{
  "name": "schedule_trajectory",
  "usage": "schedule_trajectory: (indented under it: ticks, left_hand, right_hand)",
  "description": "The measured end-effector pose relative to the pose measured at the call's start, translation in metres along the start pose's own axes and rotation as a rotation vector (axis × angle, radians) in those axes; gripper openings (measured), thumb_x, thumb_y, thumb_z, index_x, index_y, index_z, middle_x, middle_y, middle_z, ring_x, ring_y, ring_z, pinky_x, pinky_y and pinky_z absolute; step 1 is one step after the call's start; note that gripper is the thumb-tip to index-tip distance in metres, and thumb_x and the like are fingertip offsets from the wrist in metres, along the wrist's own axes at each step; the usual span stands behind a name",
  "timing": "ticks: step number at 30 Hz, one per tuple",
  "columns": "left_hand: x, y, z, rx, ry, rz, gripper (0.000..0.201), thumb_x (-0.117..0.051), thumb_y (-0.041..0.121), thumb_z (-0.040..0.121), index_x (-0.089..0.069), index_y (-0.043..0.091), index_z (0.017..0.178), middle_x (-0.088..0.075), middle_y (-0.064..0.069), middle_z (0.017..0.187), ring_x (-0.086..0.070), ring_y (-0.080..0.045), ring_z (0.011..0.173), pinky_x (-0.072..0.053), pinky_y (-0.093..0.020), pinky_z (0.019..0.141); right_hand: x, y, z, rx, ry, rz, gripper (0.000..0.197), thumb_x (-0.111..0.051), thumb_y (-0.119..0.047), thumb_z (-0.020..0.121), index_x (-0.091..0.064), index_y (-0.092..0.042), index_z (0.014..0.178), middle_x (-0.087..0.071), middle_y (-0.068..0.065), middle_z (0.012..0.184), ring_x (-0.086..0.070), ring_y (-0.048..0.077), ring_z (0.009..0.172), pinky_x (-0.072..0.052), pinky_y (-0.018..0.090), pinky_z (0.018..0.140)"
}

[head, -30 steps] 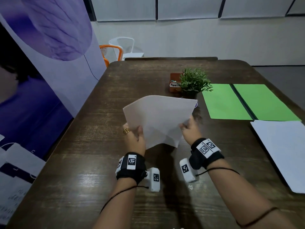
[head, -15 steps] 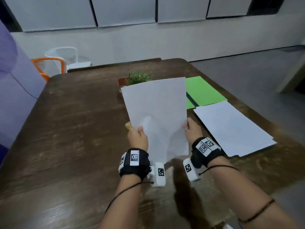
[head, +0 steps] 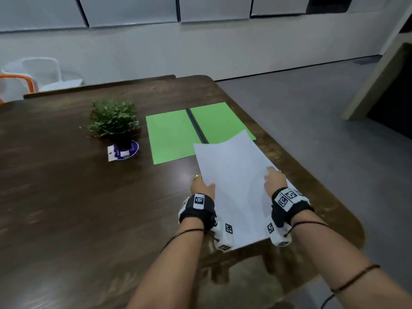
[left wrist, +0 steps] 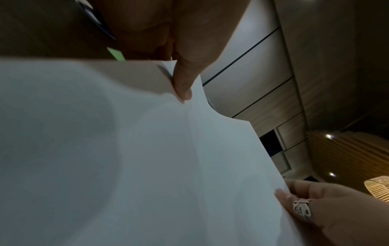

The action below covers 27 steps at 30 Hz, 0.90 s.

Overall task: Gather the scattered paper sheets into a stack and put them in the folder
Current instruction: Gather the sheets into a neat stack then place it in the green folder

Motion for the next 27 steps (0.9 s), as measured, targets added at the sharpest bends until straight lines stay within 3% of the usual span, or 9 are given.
schedule_trajectory:
  ticks: [7, 12, 14, 16, 19, 22, 24, 25, 27]
  left_hand:
    - [-0.081, 0.013, 0.012, 0.162, 0.011, 0.035, 0.043, -0.06, 0.012, 0.09, -0.044, 0.004, 0.129, -0.057, -0.018, 0.124, -0.057, -0.034, 0.112, -0.045, -0.036, 0.091]
    - [-0.087, 0.015, 0.026, 0.234, 0.084, 0.26, 0.043, -0.065, 0.022, 0.085, -0.048, 0.007, 0.122, -0.053, -0.016, 0.125, -0.049, -0.033, 0.117, -0.044, -0.04, 0.095]
    - [-0.078, 0.01, 0.024, 0.286, 0.181, 0.391, 0.059, -0.07, 0.032, 0.078, -0.043, 0.012, 0.126, -0.042, -0.013, 0.129, -0.038, -0.032, 0.12, -0.039, -0.043, 0.097]
    - [-0.069, 0.001, 0.021, 0.398, 0.237, 0.336, 0.075, -0.07, 0.039, 0.076, -0.032, 0.01, 0.133, -0.035, -0.016, 0.134, -0.034, -0.034, 0.123, -0.036, -0.046, 0.1]
    - [-0.074, -0.011, 0.029, 0.508, 0.144, 0.207, 0.064, -0.05, 0.044, 0.091, -0.031, 0.002, 0.136, -0.037, -0.022, 0.138, -0.04, -0.039, 0.126, -0.036, -0.045, 0.101]
    - [-0.085, -0.012, 0.038, 0.505, 0.01, 0.161, 0.049, -0.034, 0.033, 0.099, -0.041, 0.0, 0.135, -0.046, -0.02, 0.136, -0.048, -0.034, 0.122, -0.039, -0.036, 0.096]
    - [-0.086, -0.009, 0.039, 0.503, -0.031, 0.163, 0.049, -0.038, 0.039, 0.096, -0.051, 0.003, 0.126, -0.057, -0.015, 0.124, -0.056, -0.032, 0.107, -0.041, -0.034, 0.083]
    - [-0.085, -0.005, 0.036, 0.501, -0.044, 0.167, 0.048, -0.04, 0.044, 0.093, -0.055, 0.005, 0.116, -0.063, -0.011, 0.11, -0.058, -0.03, 0.093, -0.04, -0.032, 0.076]
    - [-0.085, 0.0, 0.034, 0.494, -0.059, 0.167, 0.039, -0.045, 0.046, 0.089, -0.055, 0.009, 0.096, -0.057, -0.004, 0.077, -0.052, -0.023, 0.068, -0.035, -0.03, 0.07]
  right_hand:
    - [0.016, 0.042, 0.076, 0.009, -0.037, -0.042, 0.034, -0.038, 0.006, 0.089, -0.051, 0.001, 0.12, -0.057, 0.023, 0.118, -0.051, 0.036, 0.114, -0.042, 0.036, 0.09]
    - [0.002, 0.041, 0.107, 0.035, -0.118, -0.05, 0.035, -0.04, 0.003, 0.09, -0.05, -0.001, 0.123, -0.056, 0.021, 0.123, -0.05, 0.034, 0.117, -0.042, 0.035, 0.092]
    - [-0.005, 0.045, 0.111, 0.017, -0.135, -0.098, 0.038, -0.049, -0.009, 0.092, -0.047, -0.005, 0.13, -0.048, 0.018, 0.132, -0.042, 0.032, 0.124, -0.039, 0.034, 0.096]
    - [-0.009, 0.055, 0.113, -0.049, -0.134, -0.117, 0.048, -0.057, -0.027, 0.091, -0.043, -0.006, 0.132, -0.04, 0.017, 0.137, -0.034, 0.032, 0.129, -0.036, 0.036, 0.1]
    - [-0.019, 0.073, 0.115, -0.19, -0.186, -0.04, 0.063, -0.062, -0.036, 0.087, -0.038, -0.002, 0.134, -0.036, 0.018, 0.14, -0.035, 0.032, 0.13, -0.035, 0.038, 0.103]
    - [-0.025, 0.083, 0.118, -0.256, -0.208, -0.025, 0.065, -0.063, -0.04, 0.085, -0.041, 0.001, 0.131, -0.042, 0.019, 0.138, -0.039, 0.033, 0.129, -0.037, 0.038, 0.102]
    - [-0.024, 0.085, 0.12, -0.264, -0.216, -0.029, 0.059, -0.063, -0.041, 0.084, -0.05, 0.001, 0.123, -0.049, 0.02, 0.132, -0.045, 0.034, 0.124, -0.041, 0.037, 0.096]
    - [-0.025, 0.085, 0.122, -0.265, -0.233, -0.011, 0.053, -0.063, -0.039, 0.085, -0.054, 0.002, 0.118, -0.054, 0.019, 0.127, -0.049, 0.034, 0.119, -0.044, 0.036, 0.09]
    - [-0.025, 0.084, 0.124, -0.273, -0.271, 0.033, 0.046, -0.062, -0.036, 0.087, -0.058, 0.004, 0.11, -0.06, 0.018, 0.118, -0.055, 0.033, 0.11, -0.043, 0.032, 0.078]
Point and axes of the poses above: each hand's wrist, its own z-axis towards the middle knuckle, its own x-axis out of the back of the hand, y = z × x, the point moved 9 cm from there along z, towards the middle knuckle
